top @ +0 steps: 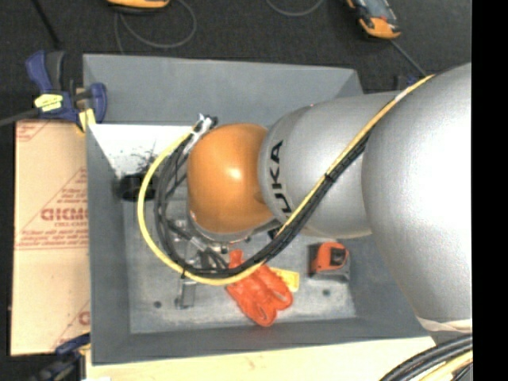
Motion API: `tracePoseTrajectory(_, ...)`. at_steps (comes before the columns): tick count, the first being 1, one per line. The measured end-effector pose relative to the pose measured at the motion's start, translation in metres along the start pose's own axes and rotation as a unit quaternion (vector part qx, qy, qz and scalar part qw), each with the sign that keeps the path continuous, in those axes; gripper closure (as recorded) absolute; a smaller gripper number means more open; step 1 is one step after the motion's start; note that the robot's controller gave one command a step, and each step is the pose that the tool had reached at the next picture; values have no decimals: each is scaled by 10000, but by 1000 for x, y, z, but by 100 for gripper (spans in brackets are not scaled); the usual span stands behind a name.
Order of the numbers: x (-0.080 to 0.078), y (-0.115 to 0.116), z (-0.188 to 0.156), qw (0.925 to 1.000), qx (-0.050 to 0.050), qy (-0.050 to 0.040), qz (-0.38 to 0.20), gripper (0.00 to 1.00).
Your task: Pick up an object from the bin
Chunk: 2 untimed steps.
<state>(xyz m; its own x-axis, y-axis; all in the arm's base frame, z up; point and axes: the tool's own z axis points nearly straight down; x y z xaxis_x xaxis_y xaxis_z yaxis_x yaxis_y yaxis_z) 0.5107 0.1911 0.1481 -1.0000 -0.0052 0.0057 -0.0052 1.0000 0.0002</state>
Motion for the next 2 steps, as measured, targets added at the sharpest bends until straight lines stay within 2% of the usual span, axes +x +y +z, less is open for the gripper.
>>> tracePoseTrajectory(1, -2, -1, -5, 10000, -9, -36, 24, 0)
tracePoseTrajectory(2, -29, -41, 39, 9887, -4, -70, -1500, 0)
